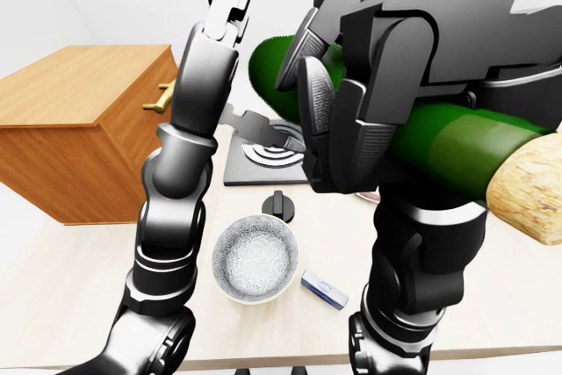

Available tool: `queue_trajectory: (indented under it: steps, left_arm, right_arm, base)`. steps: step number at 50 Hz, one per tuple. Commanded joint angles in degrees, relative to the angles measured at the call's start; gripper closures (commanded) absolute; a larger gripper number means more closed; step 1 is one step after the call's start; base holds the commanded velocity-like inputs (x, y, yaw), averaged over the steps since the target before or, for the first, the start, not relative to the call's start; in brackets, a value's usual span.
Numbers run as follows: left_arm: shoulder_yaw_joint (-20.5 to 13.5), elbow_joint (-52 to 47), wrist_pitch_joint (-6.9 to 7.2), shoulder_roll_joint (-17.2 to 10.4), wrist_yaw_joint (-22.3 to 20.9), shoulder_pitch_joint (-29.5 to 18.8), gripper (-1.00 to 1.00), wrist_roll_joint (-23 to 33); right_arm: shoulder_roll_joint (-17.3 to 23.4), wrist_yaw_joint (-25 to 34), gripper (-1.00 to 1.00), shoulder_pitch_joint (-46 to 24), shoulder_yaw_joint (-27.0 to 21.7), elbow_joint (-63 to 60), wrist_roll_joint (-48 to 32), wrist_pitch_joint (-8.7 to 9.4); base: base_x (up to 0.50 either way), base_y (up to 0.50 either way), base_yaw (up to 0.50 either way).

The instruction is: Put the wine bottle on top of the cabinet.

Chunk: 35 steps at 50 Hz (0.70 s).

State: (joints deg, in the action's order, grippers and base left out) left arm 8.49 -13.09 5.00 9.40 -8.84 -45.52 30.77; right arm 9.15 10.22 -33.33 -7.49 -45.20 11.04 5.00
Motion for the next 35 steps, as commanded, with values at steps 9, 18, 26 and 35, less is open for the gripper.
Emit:
queue_trajectory:
  steps: [9,18,26,35]
  left_arm:
    - [2.3,-4.4,0.0,4.5,-1.9,2.3,1.0,-3.4]
    - [2.0,-3.7,0.0,3.6,-2.0,2.5,1.0,-4.3]
    - [1.1,-2.9,0.0,2.9,-2.0,2.2,1.0,-5.5]
    - [1.0,-2.6,0.0,2.3,-1.3,2.4,1.0,-7.0]
  right_arm:
    - [1.1,-7.4,1.0,0.1,-1.5,-2.0,7.6,0.0]
    - [1.3,-8.0,1.0,0.7,-1.7,-2.1,8.3,0.0]
    - [1.5,-8.1,1.0,0.3,-1.2,-1.4,8.5,0.0]
    - [2.4,-9.3,-1.0,-1.0,-5.0,-4.6,10.9,0.0]
  base:
    - [0.0,0.0,0.0]
    - [0.0,0.0,0.0]
    - [0.0,0.0,0.0]
    - [0.0,0.0,0.0]
